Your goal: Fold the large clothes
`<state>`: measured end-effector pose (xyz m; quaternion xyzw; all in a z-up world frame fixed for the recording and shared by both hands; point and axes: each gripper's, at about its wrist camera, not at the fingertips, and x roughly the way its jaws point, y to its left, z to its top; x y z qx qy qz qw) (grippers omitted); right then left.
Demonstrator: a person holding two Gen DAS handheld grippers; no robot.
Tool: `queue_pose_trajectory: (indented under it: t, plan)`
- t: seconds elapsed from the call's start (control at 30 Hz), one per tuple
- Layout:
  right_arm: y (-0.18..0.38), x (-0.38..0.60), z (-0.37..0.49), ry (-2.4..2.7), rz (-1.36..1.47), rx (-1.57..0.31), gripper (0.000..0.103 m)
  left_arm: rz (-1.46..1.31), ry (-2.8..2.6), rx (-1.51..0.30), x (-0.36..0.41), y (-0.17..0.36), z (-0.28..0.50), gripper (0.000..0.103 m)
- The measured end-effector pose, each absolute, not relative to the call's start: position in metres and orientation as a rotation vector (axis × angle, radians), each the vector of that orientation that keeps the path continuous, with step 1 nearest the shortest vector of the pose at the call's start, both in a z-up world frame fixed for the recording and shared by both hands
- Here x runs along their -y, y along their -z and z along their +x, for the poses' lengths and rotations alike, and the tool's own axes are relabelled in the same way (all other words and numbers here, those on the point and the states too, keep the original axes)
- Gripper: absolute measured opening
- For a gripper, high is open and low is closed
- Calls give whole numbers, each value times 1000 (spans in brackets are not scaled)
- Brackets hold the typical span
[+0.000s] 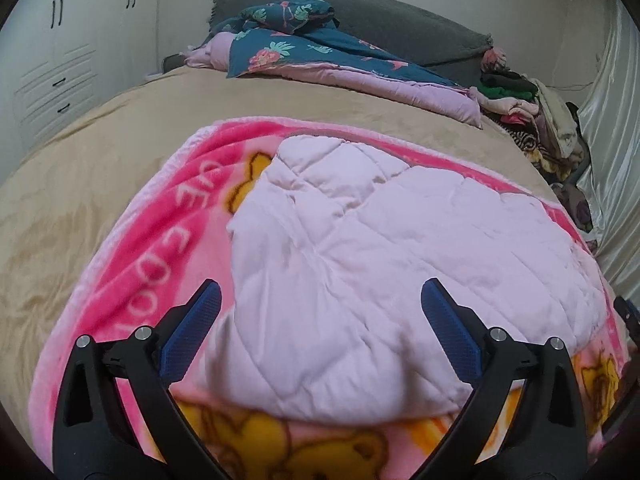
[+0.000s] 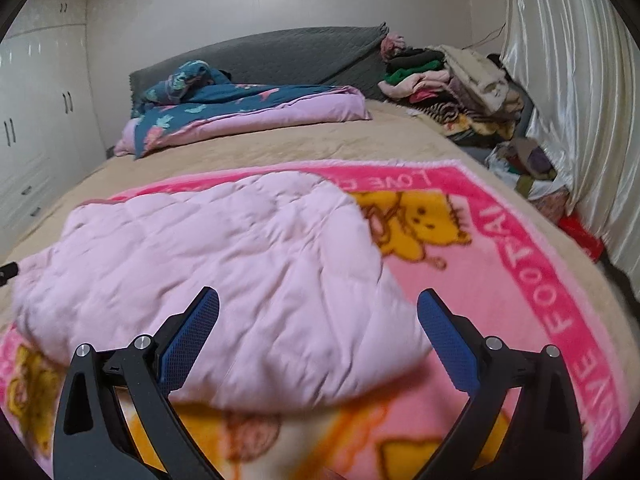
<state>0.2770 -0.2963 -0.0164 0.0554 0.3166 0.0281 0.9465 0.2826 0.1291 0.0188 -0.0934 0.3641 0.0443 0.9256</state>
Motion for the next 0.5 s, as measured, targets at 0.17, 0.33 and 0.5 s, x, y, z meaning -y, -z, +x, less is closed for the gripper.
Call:
queue_pose_trajectory:
  t: [0.17,0.33,0.5]
  plan:
    - [19,293,260,-98,185,-664,99,-205,-99,-755,-125,-12,262,94]
    - [28,291,248,-123,246,-696,99,-336,-80,-790,-131,7,246,93]
    - [41,294,246,-128,311,-732,99,-507,-27,-826,-139,28,237,93]
